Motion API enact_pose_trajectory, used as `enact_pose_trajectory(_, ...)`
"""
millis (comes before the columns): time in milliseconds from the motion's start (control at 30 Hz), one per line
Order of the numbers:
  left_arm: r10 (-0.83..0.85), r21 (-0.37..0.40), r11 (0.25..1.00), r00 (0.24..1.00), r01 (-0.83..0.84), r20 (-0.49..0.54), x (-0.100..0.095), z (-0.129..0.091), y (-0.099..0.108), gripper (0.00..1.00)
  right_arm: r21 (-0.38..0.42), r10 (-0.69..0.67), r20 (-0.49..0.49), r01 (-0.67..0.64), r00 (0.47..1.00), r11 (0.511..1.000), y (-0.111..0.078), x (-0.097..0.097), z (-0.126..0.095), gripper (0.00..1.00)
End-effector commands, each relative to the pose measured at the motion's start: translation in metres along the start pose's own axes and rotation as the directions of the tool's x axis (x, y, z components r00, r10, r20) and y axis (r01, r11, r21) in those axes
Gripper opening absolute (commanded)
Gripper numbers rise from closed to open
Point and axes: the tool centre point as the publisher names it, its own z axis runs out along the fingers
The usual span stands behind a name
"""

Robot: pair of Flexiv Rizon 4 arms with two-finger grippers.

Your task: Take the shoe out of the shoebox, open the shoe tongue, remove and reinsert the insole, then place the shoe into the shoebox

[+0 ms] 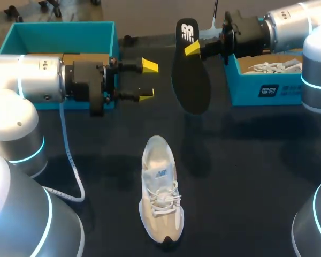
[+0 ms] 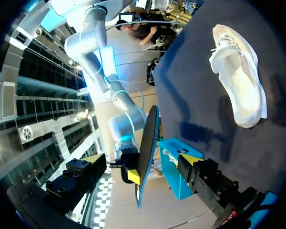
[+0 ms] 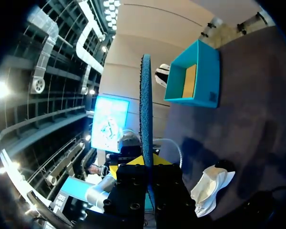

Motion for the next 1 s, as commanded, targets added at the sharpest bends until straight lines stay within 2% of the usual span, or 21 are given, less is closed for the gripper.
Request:
enact_pose_trajectory(33,-0.014,0.003,1.000,1.000,0.014,0.020,0.008,0.015,0.008,1.00,0.028,0.007,-0.010,-0.007,1.000,1.000,0.006,-0.006,0.010,0.00)
enact_pose_trajectory(200,-0.032,-0.015,0.999,0.999,0.033,0.021,0.015,0.022,0.013,1.00,0.043,0.024,-0.045,-0.022,0.999,0.999,0.006,-0.011,0.017,0.00)
enact_pose_trajectory(267,-0.053,0.010,0.999,0.998,0.052,0.031,0.018,0.025,0.016,1.00,0.064,0.041,-0.052,-0.038,0.998,0.997,0.005,-0.014,0.022,0.00)
enact_pose_trajectory(333,-0.028,-0.015,0.999,0.999,0.028,-0.037,0.021,0.029,0.021,1.00,0.064,0.041,-0.052,-0.038,0.998,0.997,0.005,-0.014,0.022,0.00)
enact_pose_trajectory(633,-0.036,-0.008,0.999,0.999,0.035,-0.041,0.023,0.031,0.021,1.00,0.064,0.041,-0.052,-0.038,0.998,0.997,0.005,-0.014,0.022,0.00)
enact_pose_trajectory(1000,-0.025,-0.010,1.000,1.000,0.025,0.018,0.026,0.040,0.024,1.00,0.064,0.041,-0.052,-0.038,0.998,0.997,0.005,-0.014,0.022,0.00)
